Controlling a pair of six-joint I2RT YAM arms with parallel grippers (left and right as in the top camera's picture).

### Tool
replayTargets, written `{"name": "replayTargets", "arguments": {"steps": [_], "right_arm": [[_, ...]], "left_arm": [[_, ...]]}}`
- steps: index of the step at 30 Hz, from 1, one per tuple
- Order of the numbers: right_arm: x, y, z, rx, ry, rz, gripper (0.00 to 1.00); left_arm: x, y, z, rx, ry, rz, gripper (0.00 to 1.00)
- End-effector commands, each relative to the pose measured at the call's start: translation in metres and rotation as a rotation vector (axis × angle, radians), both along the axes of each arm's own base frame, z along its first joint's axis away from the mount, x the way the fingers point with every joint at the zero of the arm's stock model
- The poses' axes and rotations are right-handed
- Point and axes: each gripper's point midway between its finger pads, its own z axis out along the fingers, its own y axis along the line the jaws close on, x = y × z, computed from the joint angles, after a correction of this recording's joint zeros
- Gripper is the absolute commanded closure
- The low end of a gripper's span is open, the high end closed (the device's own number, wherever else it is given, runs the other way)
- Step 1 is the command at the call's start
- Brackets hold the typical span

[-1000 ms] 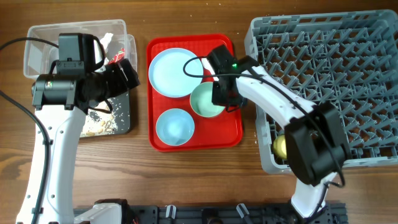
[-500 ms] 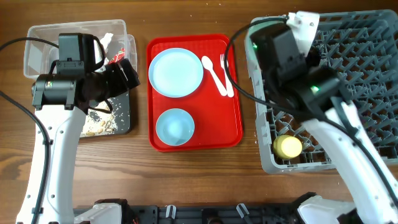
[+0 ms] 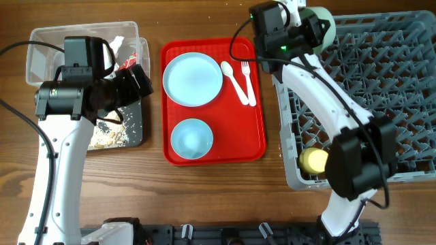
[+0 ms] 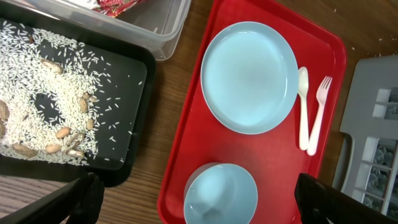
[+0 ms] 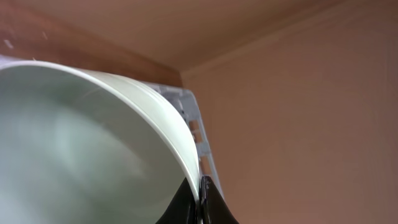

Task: Sort waste into correct bins and load items into the dishwasher rack
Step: 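Place the green bowl into the back of the dish rack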

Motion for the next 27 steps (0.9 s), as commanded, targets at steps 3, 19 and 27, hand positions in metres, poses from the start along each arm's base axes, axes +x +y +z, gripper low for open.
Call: {"name": "replayTargets", "arguments": {"steps": [3, 19, 27], "right_arm": [[0.005, -0.007, -0.031, -0.094, 0.121, -0.028, 0.96], [0.003, 0.017, -0.066, -0.062, 0.257, 0.076, 0.93], [0.003, 0.053, -0.069, -0.040, 0.249, 0.164, 0.47]], "left_arm": [[0.002, 0.002, 0.002, 0.009, -0.005, -0.001, 0.00], [0.002, 0.002, 0.002, 0.009, -0.005, -0.001, 0.00], [0.002, 0.002, 0.002, 0.009, -0.005, -0.001, 0.00]]}}
